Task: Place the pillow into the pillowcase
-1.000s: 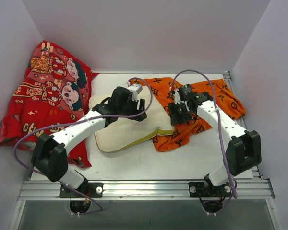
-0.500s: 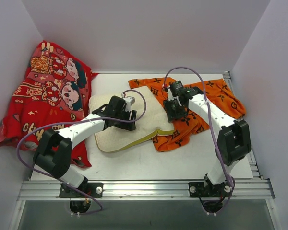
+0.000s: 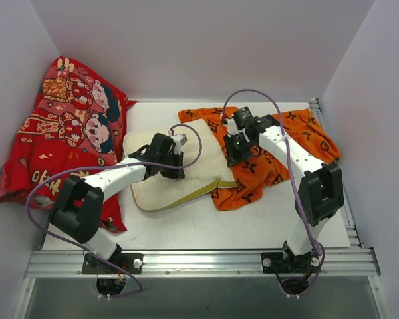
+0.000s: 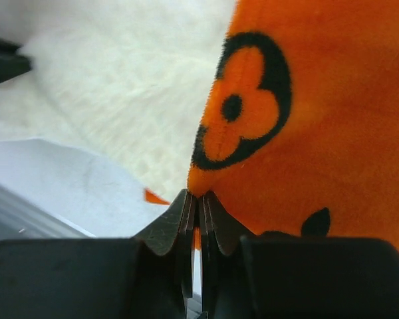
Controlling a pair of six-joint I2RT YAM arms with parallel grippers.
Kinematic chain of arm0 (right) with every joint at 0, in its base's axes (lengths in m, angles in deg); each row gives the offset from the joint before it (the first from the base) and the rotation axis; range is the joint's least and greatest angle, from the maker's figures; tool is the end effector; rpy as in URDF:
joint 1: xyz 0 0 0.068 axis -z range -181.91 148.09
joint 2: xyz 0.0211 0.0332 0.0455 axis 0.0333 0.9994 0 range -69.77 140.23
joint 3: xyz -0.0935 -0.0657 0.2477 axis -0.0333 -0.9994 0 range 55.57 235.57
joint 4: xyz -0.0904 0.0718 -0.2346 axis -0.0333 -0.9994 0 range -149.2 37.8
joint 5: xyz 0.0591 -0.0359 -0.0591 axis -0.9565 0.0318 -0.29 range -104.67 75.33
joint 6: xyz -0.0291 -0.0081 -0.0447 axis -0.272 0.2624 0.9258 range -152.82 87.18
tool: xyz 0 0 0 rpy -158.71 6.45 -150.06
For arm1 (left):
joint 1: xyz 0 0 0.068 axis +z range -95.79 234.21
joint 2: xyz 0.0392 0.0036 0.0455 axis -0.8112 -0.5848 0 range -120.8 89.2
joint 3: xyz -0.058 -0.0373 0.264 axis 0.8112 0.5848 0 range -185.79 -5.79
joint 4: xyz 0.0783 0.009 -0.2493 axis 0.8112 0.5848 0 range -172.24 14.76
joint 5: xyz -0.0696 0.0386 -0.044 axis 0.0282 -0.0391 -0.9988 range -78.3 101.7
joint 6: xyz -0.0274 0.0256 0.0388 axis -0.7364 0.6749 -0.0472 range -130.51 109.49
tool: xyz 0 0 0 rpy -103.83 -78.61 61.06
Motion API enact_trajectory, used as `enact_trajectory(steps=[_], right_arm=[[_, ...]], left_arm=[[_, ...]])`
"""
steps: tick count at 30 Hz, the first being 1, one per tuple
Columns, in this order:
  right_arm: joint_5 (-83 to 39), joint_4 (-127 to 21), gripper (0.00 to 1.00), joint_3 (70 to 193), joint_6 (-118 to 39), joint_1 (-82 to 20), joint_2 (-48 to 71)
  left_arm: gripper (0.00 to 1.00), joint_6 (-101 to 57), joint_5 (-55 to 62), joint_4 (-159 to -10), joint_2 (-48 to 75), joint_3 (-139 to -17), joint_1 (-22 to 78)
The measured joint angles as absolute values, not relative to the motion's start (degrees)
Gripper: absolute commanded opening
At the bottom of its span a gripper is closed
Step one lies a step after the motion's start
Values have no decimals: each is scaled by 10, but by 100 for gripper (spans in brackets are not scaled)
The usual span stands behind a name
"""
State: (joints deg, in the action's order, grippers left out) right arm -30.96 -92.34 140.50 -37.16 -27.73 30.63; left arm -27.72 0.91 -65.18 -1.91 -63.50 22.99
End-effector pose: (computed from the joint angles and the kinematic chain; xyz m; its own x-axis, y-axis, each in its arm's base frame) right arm 0.3386 0.1748 0.2763 -0.7832 -0.2983 -0.5456 -0.5029 0.8199 0.2736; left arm 0.2805 -0.1779 0.2086 -0.8108 0.1516 -0.5653 0.3885 0.8618 -0.3262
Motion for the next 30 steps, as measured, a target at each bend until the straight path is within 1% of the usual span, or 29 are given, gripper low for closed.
enact_trajectory(steps=[1,4,7,9,12,17,19,20,21,22,23,24,25,28,30], right_arm=[[-332,-923,0,1406,-374,-278,306],[-419,-903,0,1406,-404,-291,306],[-523,-829,0,1392,-472,-333,300],[-564,-771,0,1368,-516,-364,283],[-595,-742,0,1348,-542,-371,264],[-575,-770,0,1343,-513,-306,309],[-552,-786,1,1326,-487,-285,337],[-545,-795,3,1311,-474,-281,348],[-540,-807,6,1291,-460,-281,357],[-539,-816,9,1275,-448,-283,359],[-539,-823,9,1263,-437,-288,359],[-539,-831,10,1255,-425,-292,357],[-540,-838,10,1252,-413,-297,354],[-541,-856,10,1240,-385,-306,340],[-543,-867,10,1233,-371,-309,334]], left_arm=[[0,-283,3,-659,-20,-632,231],[0,-313,-35,-697,-20,-614,245],[0,-352,-67,-733,-18,-593,257],[0,-376,-83,-750,-15,-586,261],[0,-410,-101,-765,5,-569,262],[0,-445,-129,-769,40,-544,262],[24,-439,-136,-763,53,-543,262],[40,-428,-139,-755,62,-545,262],[66,-409,-143,-739,67,-552,264],[77,-386,-143,-716,69,-569,265],[87,-364,-141,-697,66,-593,266],[91,-336,-135,-677,60,-623,268],[97,-309,-132,-656,51,-658,273],[97,-229,-127,-632,5,-768,298],[97,-172,-126,-630,-30,-818,320]])
